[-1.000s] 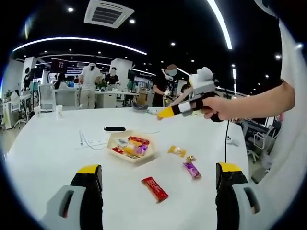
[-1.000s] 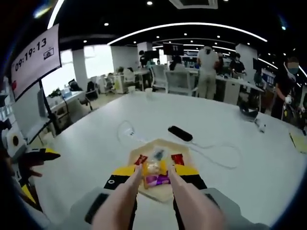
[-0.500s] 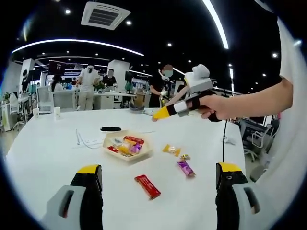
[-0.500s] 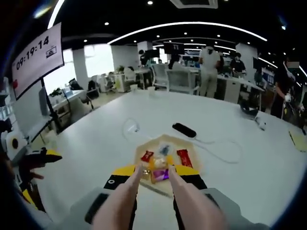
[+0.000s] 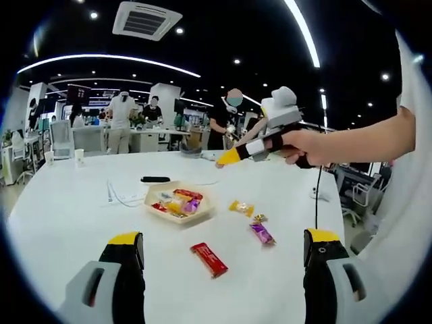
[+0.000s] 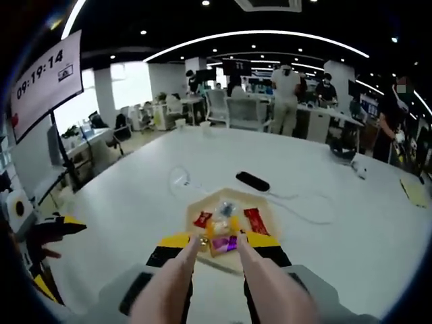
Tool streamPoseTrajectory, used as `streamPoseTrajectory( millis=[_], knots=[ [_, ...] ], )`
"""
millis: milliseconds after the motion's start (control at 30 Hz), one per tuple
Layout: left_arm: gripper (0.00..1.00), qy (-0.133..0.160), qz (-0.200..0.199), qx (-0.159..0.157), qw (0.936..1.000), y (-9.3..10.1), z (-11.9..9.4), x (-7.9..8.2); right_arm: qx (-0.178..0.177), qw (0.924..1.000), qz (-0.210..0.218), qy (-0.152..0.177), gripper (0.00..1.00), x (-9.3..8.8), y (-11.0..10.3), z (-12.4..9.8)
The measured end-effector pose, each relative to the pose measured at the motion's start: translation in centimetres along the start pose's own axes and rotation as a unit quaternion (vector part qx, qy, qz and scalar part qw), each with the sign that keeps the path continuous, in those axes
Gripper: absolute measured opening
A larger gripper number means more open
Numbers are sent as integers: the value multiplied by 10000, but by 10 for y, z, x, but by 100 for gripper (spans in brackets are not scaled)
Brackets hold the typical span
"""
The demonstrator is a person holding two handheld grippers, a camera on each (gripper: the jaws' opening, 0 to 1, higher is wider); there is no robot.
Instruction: Place the target food into the container with the food tongs after gripping and lifting it, then release it inside without dropping or visibly crushing the food.
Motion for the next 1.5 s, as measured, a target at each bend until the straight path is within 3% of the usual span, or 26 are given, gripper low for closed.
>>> streamPoseTrajectory(
  millis=[267,433,500,633,733,767,833,967,1067,1300,1500],
  knots=[
    [99,-26,97,-69,9999,-3,7,6,14,9997,225,19,28,-12,0,2],
    [99,-27,-11,109,9999,-3,3,11,176,9998,-80,6,28,-15,-12,4],
    [99,58,-284,113,9995,0,0,14,230,9996,128,40,28,-19,-15,6],
    [99,-150,-268,157,9994,4,-4,12,286,9991,302,74,28,-26,-22,8],
    [99,-106,-288,220,9993,7,-7,14,331,9989,324,60,28,-29,-24,9],
    [99,-29,-266,255,9993,10,-8,16,276,9980,572,15,28,-30,-21,9],
    [99,239,-44,355,9991,11,-7,20,315,9974,630,121,28,-26,-21,8],
    [99,187,-195,350,9990,17,-4,21,346,9974,619,106,28,-25,-20,11],
    [99,-11,-261,371,9990,21,0,20,393,9973,623,51,29,-28,-20,14],
    [99,100,-216,466,9986,26,1,23,408,9980,475,-90,28,-34,-26,17],
    [99,139,-256,564,9980,27,4,27,436,9961,753,-110,29,-41,-34,17]
  ],
)
Point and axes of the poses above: the point that each gripper's makers call its tool centre point, and the gripper's own axes: z roughly forward along the fingers, y roughly to its right, x roughly out of its top, the point moved 8 cm from there along -z, roughly backward along the fingers, and after that the axes turned 5 degrees about x, right-handed, at the moved point
